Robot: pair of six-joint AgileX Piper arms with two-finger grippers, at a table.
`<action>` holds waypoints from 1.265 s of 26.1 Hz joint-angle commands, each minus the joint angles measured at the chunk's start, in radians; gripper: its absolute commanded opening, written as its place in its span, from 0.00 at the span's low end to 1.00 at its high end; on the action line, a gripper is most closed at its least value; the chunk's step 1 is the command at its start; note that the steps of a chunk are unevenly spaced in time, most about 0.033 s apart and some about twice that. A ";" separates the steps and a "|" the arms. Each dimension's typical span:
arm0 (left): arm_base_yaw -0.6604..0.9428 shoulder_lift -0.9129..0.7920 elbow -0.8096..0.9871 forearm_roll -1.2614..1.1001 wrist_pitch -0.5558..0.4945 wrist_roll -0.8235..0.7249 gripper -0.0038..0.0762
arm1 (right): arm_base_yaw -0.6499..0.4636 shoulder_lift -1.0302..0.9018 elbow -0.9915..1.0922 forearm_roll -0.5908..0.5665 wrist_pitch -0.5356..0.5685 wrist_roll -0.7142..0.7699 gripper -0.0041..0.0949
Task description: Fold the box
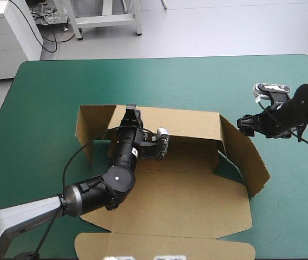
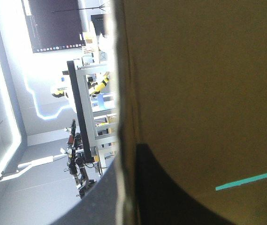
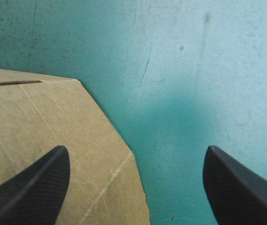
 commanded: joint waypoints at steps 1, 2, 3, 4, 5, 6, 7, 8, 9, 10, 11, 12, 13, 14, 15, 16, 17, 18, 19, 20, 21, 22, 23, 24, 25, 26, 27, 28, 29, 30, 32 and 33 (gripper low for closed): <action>-0.006 -0.042 -0.025 0.055 0.043 -0.010 0.04 | -0.008 -0.088 0.034 -0.030 -0.054 -0.020 0.77; -0.006 -0.042 -0.025 0.055 0.043 -0.010 0.04 | -0.008 -0.095 0.044 -0.044 -0.047 -0.014 0.77; -0.006 -0.042 -0.025 0.055 0.043 -0.010 0.04 | -0.008 -0.103 0.051 -0.049 -0.040 -0.013 0.76; -0.006 -0.042 -0.025 0.055 0.043 -0.010 0.04 | -0.008 -0.111 0.057 -0.052 -0.033 -0.015 0.77; -0.006 -0.042 -0.025 0.055 0.043 -0.010 0.04 | -0.008 -0.114 0.064 -0.050 -0.029 -0.016 0.77; -0.006 -0.042 -0.025 0.055 0.043 -0.010 0.04 | -0.008 -0.120 0.068 -0.045 -0.027 -0.016 0.77; -0.006 -0.042 -0.025 0.055 0.043 -0.010 0.04 | -0.008 -0.122 0.068 -0.035 -0.025 -0.023 0.77; -0.006 -0.042 -0.025 0.055 0.043 -0.010 0.04 | -0.008 -0.124 0.068 -0.033 -0.025 -0.026 0.77; -0.006 -0.042 -0.025 0.055 0.043 -0.010 0.04 | -0.008 -0.124 0.066 -0.033 -0.021 -0.026 0.77; -0.006 -0.042 -0.025 0.055 0.041 -0.010 0.04 | -0.008 -0.122 0.064 -0.033 -0.006 -0.026 0.77; -0.006 -0.042 -0.025 0.055 0.041 -0.010 0.04 | -0.008 -0.122 0.062 -0.035 0.001 -0.026 0.77; -0.006 -0.042 -0.025 0.055 0.041 -0.012 0.04 | -0.008 -0.118 0.062 -0.039 0.007 -0.026 0.77; -0.006 -0.042 -0.025 0.055 0.041 -0.018 0.04 | -0.008 -0.116 0.062 -0.050 0.007 -0.026 0.77; -0.006 -0.042 -0.025 0.055 0.041 -0.018 0.04 | -0.010 -0.112 0.062 -0.049 0.007 -0.024 0.76; -0.004 -0.042 -0.025 0.055 0.041 -0.020 0.04 | -0.018 -0.108 0.060 -0.042 0.007 -0.024 0.76; -0.004 -0.042 -0.025 0.059 0.039 -0.034 0.04 | -0.032 -0.099 0.055 -0.024 0.007 -0.024 0.76; -0.004 -0.042 -0.025 0.059 0.039 -0.041 0.04 | -0.043 -0.097 0.051 -0.010 0.007 -0.024 0.76; -0.004 -0.042 -0.025 0.059 0.039 -0.045 0.04 | -0.054 -0.092 0.050 0.003 0.005 -0.024 0.76; -0.004 -0.042 -0.025 0.059 0.041 -0.051 0.04 | -0.070 -0.087 0.043 0.022 0.008 -0.024 0.76; -0.004 -0.042 -0.025 0.059 0.041 -0.064 0.04 | -0.077 -0.082 0.040 0.031 0.008 -0.024 0.76; -0.004 -0.042 -0.025 0.057 0.041 -0.085 0.04 | -0.085 -0.080 0.035 0.035 0.012 -0.024 0.76; -0.004 -0.042 -0.025 0.050 0.041 -0.100 0.04 | -0.090 -0.077 0.033 0.040 0.010 -0.024 0.76; -0.003 -0.042 -0.025 0.047 0.049 -0.118 0.04 | -0.090 -0.077 0.033 0.040 0.009 -0.024 0.76; -0.003 -0.042 -0.025 0.047 0.057 -0.118 0.04 | -0.090 -0.077 0.033 0.040 0.012 -0.028 0.76; -0.003 -0.040 -0.025 0.052 0.062 -0.118 0.04 | -0.090 -0.077 0.033 0.040 0.015 -0.033 0.76; -0.003 -0.040 -0.025 0.056 0.070 -0.118 0.04 | -0.090 -0.077 0.033 0.043 0.025 -0.042 0.76; -0.003 -0.040 -0.025 0.058 0.075 -0.118 0.04 | -0.090 -0.077 0.033 0.043 0.030 -0.046 0.76; -0.003 -0.040 -0.025 0.058 0.078 -0.118 0.04 | -0.090 -0.079 0.033 0.043 0.030 -0.043 0.76; 0.004 -0.040 -0.025 0.058 0.078 -0.118 0.04 | -0.090 -0.084 0.033 0.053 0.030 -0.043 0.76; 0.012 -0.040 -0.025 0.058 0.078 -0.118 0.04 | -0.090 -0.089 0.033 0.055 0.030 -0.043 0.76; 0.043 -0.040 -0.025 0.054 0.078 -0.118 0.04 | -0.090 -0.103 0.035 0.059 0.030 -0.026 0.76; 0.059 -0.040 -0.025 0.049 0.079 -0.118 0.04 | -0.090 -0.111 0.035 0.077 0.030 -0.024 0.76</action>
